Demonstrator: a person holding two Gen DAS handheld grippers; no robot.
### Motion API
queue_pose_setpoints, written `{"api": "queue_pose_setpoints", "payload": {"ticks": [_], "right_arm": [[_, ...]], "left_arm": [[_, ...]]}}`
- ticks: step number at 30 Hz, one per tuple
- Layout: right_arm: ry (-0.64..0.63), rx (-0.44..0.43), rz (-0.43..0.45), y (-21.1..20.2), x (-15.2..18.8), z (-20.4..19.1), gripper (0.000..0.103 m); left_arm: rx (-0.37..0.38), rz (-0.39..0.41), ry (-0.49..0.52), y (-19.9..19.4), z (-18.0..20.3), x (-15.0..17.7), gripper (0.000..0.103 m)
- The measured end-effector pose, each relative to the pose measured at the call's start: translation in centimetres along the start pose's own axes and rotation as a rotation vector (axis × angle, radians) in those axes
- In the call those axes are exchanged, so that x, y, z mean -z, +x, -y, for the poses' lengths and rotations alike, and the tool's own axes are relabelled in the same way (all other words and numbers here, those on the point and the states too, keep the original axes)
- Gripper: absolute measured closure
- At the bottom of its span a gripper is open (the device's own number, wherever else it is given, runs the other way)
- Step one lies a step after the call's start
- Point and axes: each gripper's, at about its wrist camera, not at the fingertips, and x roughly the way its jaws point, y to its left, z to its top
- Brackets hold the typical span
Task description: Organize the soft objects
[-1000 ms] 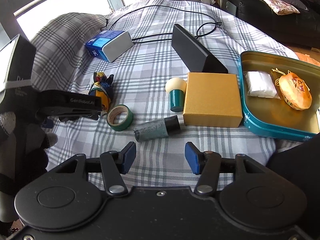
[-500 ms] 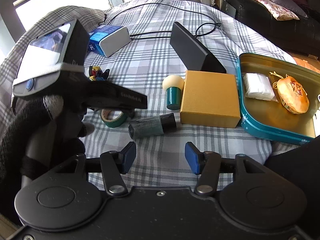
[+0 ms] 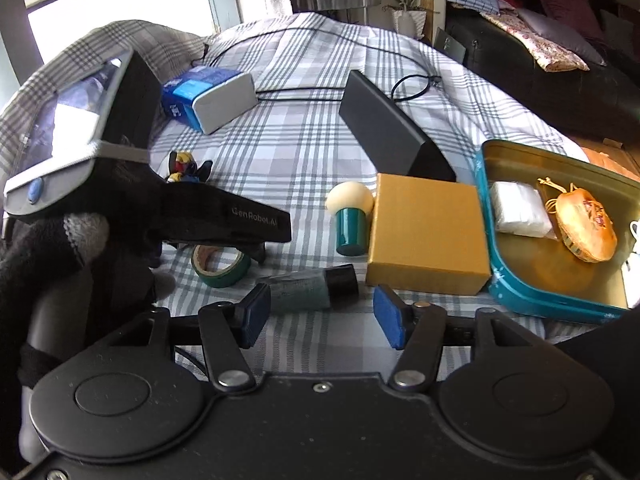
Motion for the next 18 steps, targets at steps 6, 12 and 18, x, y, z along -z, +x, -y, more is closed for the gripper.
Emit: {"api": "queue_pose_setpoints", "payload": {"ticks": [6, 12, 18], "right_arm": [[-0.027, 0.037, -0.004, 1.2, -0.4, -0.8, 0.048], [-0.015, 0.053, -0.017, 2.4, -0.7, -0.9, 0.048], [0.010, 0.030, -0.022, 2.8, -0.9, -0.9, 0.048]], "left_arm": [[0.027, -0.026, 0.040, -0.3, -1.0, -0.1, 0.009], [0.048, -0.038, 0.045, -0.8, -2.0, -0.3, 0.021], [0.051, -0.033, 0.065, -1.1, -2.2, -0.1, 0.026]]}}
